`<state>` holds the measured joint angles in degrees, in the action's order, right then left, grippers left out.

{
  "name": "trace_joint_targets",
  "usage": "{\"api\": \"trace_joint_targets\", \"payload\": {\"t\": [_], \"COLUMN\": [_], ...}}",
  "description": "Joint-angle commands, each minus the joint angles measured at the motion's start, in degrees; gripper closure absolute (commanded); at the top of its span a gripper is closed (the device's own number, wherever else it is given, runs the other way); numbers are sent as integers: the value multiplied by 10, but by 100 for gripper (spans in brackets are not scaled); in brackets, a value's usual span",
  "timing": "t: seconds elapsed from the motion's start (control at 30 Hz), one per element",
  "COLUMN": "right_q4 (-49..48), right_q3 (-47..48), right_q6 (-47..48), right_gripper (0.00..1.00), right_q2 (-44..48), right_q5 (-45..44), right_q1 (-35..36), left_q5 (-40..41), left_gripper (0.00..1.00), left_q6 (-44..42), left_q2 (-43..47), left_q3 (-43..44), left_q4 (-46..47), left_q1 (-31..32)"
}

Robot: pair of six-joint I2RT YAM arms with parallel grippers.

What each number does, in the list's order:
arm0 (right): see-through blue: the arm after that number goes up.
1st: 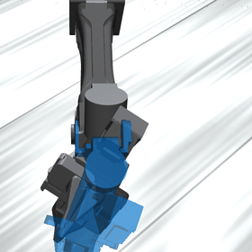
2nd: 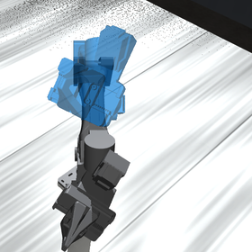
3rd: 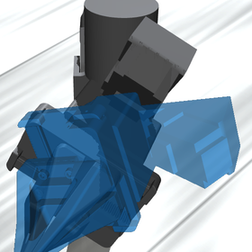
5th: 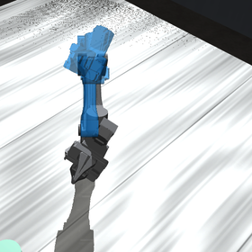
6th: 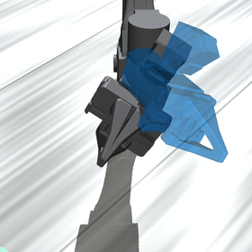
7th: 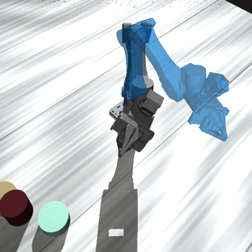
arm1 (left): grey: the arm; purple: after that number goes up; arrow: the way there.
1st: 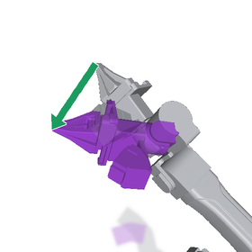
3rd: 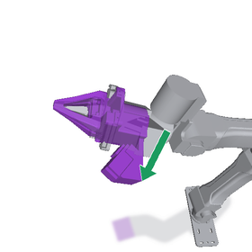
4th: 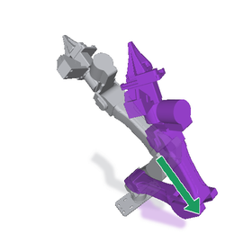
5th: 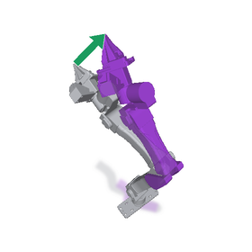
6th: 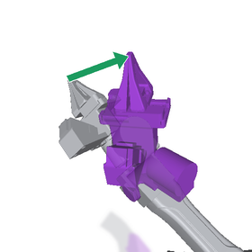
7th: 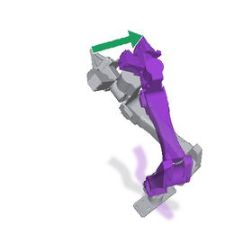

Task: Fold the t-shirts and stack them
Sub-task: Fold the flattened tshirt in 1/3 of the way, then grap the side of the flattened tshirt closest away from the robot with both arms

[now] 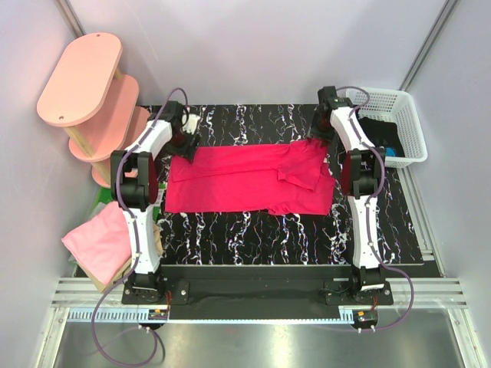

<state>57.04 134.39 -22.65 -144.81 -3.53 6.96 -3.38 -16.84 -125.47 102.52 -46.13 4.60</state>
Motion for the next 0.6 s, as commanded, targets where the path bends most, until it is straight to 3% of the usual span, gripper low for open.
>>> {"api": "trace_joint_targets", "payload": {"t": [0.0,0.13,0.27,0.37,0.4,0.57], "right_q4": [62,69,71,37,0,-60], "right_q3": [150,157,77,-73,-164,-373], "right_q6": [13,3,8,12,9,7], "right_gripper": [45,45,43,43,43,45], "right_q2": [0,55,173,274,297,394], "right_q5": [21,62,52,38,21,-8], "right_q1": [-2,5,43,92,104,167], "left_q5": [-6,-10,-29,-42,-44,-53], "left_gripper": [23,23,23,23,23,24], "left_q6": [11,15,13,7,-4,-33], "left_q2": [-5,12,102,200,223,357], "left_q3": [89,126,51,-64,-128,-288], "left_q4": [-4,-37,-39,-29,-24,-20], "left_q1": [13,13,13,13,13,12]}}
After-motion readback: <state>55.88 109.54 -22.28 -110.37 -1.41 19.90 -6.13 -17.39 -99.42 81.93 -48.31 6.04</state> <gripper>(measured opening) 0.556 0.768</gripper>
